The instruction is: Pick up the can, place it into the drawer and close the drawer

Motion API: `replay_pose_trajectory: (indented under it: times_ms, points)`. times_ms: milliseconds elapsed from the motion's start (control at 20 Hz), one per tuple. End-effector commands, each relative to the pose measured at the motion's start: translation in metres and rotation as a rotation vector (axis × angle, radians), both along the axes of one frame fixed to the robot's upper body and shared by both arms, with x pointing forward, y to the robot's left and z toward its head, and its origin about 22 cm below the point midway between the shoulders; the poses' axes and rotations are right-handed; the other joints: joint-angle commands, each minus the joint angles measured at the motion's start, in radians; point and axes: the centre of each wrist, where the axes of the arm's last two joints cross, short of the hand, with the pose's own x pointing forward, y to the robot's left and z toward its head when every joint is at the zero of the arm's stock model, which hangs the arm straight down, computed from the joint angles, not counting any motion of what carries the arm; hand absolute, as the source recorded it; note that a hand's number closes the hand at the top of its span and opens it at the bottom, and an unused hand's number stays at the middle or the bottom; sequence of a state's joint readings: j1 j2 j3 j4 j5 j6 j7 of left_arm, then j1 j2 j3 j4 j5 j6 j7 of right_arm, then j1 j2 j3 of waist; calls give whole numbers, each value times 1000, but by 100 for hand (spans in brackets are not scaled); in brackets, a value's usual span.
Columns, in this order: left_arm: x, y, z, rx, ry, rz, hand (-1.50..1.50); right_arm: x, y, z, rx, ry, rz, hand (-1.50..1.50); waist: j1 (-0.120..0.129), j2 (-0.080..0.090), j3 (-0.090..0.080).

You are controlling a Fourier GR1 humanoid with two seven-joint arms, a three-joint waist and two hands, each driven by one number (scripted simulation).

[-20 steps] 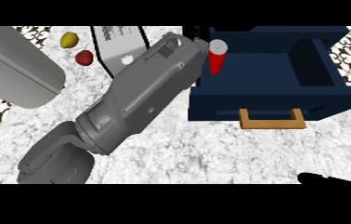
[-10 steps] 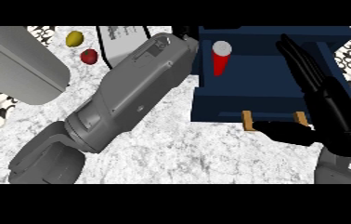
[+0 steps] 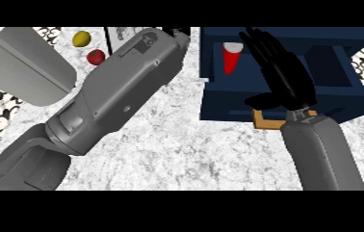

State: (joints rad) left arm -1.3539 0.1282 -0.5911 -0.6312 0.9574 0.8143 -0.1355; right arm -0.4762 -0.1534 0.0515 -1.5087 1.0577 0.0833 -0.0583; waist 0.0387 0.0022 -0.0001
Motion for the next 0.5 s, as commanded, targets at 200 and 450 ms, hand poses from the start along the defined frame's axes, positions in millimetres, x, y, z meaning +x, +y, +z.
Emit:
replay_pose_trajectory:
  times_ms: [200, 450]
  points:
    - [0, 34, 8, 0, -9, 43, -150, 41, 10, -52, -110, 26, -69, -150, -5, 1, 0]
    - [2, 57, 40, 0, -14, 32, -150, 52, -9, -87, -162, 25, -101, -150, -5, 6, 1]
